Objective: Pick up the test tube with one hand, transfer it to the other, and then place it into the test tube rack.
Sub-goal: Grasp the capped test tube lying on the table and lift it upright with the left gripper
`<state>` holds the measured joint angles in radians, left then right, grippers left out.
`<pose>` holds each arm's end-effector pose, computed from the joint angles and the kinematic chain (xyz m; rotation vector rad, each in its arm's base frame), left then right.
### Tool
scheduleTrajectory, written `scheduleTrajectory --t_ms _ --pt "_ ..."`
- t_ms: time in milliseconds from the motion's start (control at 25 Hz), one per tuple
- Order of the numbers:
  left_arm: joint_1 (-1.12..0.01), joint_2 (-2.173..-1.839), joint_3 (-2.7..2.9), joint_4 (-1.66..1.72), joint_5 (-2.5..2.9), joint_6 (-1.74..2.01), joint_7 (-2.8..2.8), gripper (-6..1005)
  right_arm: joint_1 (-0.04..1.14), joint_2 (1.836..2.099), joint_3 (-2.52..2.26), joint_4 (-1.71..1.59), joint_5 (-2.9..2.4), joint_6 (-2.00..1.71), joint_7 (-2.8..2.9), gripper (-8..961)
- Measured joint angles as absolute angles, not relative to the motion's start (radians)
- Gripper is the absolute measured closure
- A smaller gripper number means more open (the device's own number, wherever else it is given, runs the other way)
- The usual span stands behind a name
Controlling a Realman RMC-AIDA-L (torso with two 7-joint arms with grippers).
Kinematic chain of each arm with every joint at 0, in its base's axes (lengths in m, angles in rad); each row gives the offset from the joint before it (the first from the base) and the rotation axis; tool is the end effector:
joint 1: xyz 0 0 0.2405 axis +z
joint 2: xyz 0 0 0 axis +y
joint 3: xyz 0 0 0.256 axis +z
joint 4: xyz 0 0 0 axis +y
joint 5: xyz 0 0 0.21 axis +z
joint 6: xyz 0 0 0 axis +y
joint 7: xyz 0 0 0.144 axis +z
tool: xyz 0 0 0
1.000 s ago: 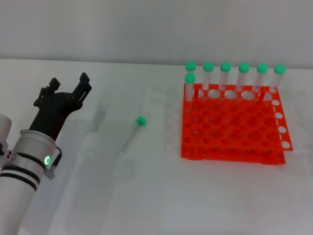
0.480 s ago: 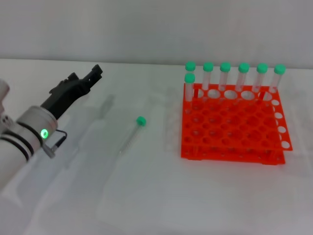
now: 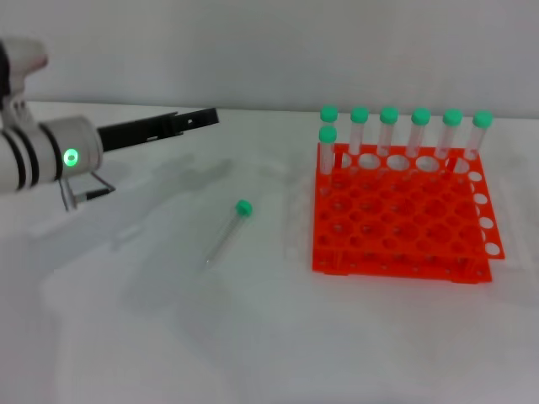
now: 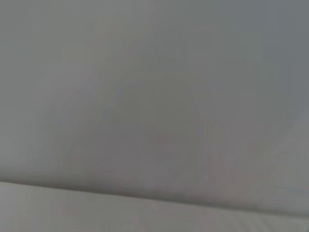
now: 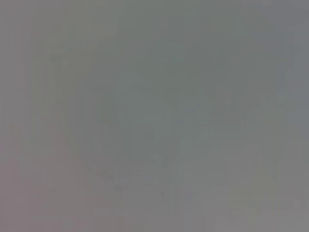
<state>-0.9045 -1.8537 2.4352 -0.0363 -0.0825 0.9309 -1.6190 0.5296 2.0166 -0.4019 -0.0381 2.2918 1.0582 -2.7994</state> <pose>-0.2584 0.4499 0.0150 -2.1131 -1.2936 -0.7263 0.3712 0.3602 0.0549 -1.3887 0.6781 0.6439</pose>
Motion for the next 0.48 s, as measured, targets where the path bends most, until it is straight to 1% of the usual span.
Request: scheduleTrajectory --t_ms 160,280,400,480 --pt "-0.991 -1.831 2.483 -0.12 0.039 1.015 -1.76 118 0.523 2.015 -0.402 -0.04 2.295 1.058 -2.799 122" --pt "-1.042 -1.826 2.613 -0.196 0.046 1.09 -1.884 118 0.523 2.015 -0.402 -0.04 2.296 1.058 -2.799 122" --pt "-1.1 -1.837 2.785 -0.28 0.057 1.161 -2.049 119 0.523 2.015 -0.402 -0.04 2.296 1.058 -2.799 121" --pt "-1.138 -1.852 2.844 -0.35 0.107 1.208 -2.163 119 0.523 2.015 -0.402 -0.04 2.296 1.058 -2.799 121"
